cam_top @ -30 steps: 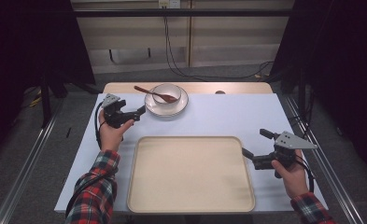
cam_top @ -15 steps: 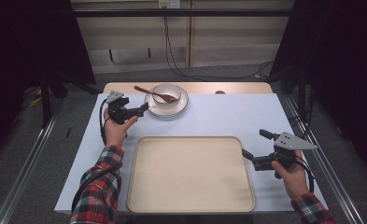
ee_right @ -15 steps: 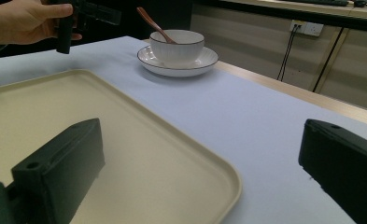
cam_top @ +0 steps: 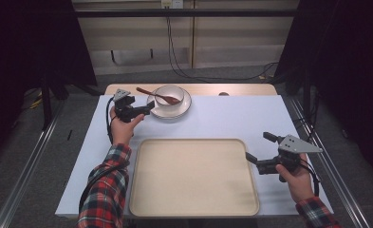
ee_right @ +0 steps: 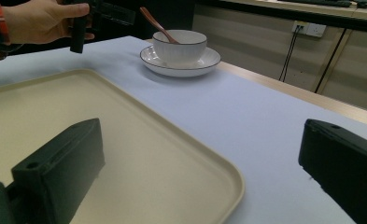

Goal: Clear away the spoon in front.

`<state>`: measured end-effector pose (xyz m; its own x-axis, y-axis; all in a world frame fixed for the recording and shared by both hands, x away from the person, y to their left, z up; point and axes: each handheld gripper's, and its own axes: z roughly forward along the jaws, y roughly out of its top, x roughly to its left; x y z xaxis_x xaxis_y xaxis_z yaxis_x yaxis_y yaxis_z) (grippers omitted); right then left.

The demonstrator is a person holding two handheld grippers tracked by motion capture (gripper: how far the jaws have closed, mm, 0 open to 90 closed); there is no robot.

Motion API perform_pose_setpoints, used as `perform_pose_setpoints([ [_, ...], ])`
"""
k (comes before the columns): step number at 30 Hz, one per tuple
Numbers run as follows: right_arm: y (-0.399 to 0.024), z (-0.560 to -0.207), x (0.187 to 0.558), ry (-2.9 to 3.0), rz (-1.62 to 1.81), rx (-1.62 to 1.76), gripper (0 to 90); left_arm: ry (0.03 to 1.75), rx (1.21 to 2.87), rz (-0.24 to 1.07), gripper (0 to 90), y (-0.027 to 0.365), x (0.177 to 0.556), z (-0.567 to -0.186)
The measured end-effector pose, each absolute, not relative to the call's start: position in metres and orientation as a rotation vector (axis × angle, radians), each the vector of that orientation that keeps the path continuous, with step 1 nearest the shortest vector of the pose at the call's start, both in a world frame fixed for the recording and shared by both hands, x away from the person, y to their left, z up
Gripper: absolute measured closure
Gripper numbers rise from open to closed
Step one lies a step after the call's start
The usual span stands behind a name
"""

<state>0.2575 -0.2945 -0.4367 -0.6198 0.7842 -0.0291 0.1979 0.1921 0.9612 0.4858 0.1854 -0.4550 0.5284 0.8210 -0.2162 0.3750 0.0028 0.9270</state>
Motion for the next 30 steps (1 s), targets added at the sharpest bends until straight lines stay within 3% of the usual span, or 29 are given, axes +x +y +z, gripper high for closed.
perform_pose_setpoints([
  [11,-0.293,-0.437,0.257,1.953,1.440,0.917,0.0,1.090,1.601,0.489,5.0,0.181,0.498,-0.460],
  [30,-0.294,-0.437,0.258,1.962,1.462,0.903,0.1,1.157,1.564,0.493,23.5,0.170,0.514,-0.470],
])
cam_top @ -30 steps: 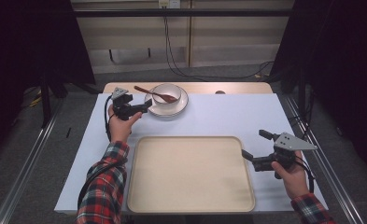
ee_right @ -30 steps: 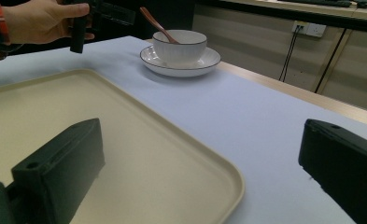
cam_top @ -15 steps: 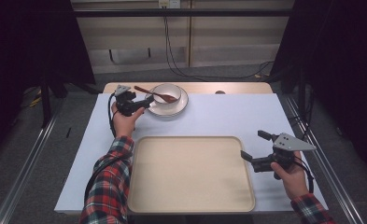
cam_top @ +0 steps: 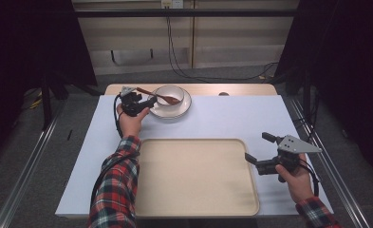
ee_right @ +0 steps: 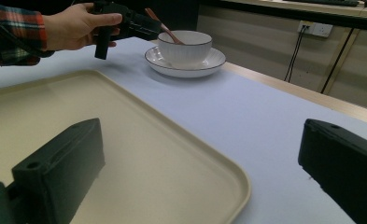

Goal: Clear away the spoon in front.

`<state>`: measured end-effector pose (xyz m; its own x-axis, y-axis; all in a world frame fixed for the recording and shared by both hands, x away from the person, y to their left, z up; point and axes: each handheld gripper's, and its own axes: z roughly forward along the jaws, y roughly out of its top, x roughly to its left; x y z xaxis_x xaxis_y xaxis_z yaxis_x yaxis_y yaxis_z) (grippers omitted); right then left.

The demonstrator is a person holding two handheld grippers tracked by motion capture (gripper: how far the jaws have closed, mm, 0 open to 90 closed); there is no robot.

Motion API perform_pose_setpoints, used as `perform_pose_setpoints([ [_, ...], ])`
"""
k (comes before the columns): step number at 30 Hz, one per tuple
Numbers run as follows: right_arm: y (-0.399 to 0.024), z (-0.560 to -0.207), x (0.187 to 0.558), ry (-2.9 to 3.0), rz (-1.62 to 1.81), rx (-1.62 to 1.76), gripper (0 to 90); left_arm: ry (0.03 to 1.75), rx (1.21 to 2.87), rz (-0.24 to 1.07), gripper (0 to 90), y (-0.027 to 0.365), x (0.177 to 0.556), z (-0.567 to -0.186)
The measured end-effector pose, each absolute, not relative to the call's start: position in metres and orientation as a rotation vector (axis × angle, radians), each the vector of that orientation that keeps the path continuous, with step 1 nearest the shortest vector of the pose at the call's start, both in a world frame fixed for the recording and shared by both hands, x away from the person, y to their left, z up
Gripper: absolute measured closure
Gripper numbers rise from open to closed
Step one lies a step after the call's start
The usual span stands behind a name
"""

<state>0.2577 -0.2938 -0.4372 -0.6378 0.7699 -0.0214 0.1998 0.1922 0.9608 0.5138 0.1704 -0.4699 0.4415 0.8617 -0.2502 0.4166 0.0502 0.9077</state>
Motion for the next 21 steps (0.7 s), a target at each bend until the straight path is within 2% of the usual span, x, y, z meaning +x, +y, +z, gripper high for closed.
perform_pose_setpoints([
  [2,-0.294,-0.437,0.258,1.978,1.470,0.903,0.4,1.161,1.558,0.502,27.2,0.169,0.515,-0.469],
  [21,-0.294,-0.436,0.257,1.973,1.471,0.901,0.4,1.163,1.529,0.495,35.7,0.158,0.518,-0.466],
])
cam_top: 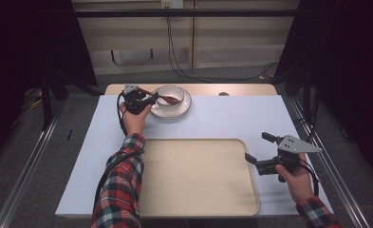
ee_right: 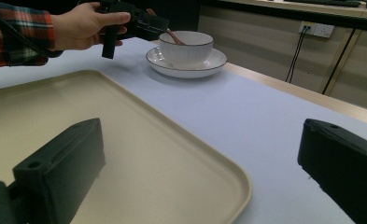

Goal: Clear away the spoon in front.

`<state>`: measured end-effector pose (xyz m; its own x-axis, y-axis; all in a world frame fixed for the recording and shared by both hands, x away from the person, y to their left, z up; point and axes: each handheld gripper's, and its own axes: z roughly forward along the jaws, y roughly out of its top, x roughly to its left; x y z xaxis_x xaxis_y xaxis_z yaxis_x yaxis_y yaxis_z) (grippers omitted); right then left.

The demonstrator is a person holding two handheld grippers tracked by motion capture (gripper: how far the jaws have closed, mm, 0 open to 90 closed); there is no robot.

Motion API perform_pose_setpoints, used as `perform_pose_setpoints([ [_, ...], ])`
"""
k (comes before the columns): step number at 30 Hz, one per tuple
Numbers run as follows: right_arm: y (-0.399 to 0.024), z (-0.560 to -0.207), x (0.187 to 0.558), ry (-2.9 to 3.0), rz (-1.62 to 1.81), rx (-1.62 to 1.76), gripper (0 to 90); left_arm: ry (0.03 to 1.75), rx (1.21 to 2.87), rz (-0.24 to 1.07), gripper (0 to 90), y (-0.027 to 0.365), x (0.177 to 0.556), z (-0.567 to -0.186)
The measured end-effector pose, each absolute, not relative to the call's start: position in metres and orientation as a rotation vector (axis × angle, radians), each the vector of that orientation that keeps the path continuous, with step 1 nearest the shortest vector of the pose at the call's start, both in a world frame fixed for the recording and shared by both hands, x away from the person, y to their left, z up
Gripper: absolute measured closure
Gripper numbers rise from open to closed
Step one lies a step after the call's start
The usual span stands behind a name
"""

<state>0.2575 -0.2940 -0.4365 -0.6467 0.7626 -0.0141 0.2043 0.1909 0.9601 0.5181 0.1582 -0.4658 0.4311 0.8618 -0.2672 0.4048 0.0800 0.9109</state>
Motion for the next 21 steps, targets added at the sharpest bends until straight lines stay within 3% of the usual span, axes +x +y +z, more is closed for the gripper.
perform_pose_setpoints([
  [5,-0.294,-0.437,0.257,1.976,1.471,0.902,0.3,1.165,1.523,0.510,40.5,0.158,0.518,-0.464],
  [21,-0.294,-0.436,0.257,1.961,1.476,0.894,0.5,1.134,1.465,0.485,67.8,0.152,0.515,-0.450],
])
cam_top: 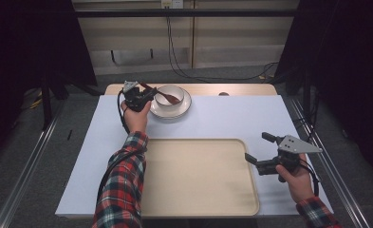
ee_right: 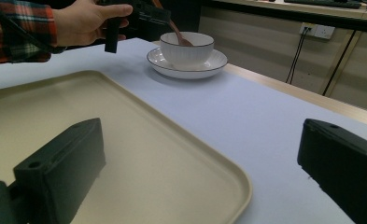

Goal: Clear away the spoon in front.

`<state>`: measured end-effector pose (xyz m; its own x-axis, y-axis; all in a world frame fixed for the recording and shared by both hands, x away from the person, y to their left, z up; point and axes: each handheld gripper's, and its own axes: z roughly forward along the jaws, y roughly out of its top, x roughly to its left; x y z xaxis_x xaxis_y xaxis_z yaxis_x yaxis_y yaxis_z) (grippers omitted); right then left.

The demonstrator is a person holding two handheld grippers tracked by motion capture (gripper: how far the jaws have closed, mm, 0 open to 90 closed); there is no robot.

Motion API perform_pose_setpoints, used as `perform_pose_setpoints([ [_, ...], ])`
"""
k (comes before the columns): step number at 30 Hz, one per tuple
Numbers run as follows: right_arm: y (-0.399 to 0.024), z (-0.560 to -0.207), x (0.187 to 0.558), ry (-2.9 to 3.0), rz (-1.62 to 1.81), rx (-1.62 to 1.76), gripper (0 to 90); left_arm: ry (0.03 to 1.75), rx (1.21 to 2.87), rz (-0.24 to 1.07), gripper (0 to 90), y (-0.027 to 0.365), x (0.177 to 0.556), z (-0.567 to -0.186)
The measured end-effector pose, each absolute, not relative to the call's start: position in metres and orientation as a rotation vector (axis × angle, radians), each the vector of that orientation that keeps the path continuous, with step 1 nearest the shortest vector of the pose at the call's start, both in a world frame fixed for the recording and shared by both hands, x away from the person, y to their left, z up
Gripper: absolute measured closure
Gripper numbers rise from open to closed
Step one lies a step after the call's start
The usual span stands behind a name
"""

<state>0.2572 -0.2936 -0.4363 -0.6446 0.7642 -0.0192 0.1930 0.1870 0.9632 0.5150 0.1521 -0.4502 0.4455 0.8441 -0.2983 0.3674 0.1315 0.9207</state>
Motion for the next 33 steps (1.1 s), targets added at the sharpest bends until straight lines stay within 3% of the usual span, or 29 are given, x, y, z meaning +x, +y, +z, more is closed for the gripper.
perform_pose_setpoints([
  [11,-0.295,-0.435,0.257,1.969,1.471,0.894,0.6,1.057,1.419,0.426,82.1,0.140,0.514,-0.436],
  [21,-0.294,-0.435,0.256,1.969,1.474,0.884,0.8,1.018,1.413,0.412,83.1,0.123,0.515,-0.429],
  [33,-0.294,-0.435,0.256,1.967,1.473,0.885,0.7,1.014,1.410,0.400,83.8,0.132,0.511,-0.417],
])
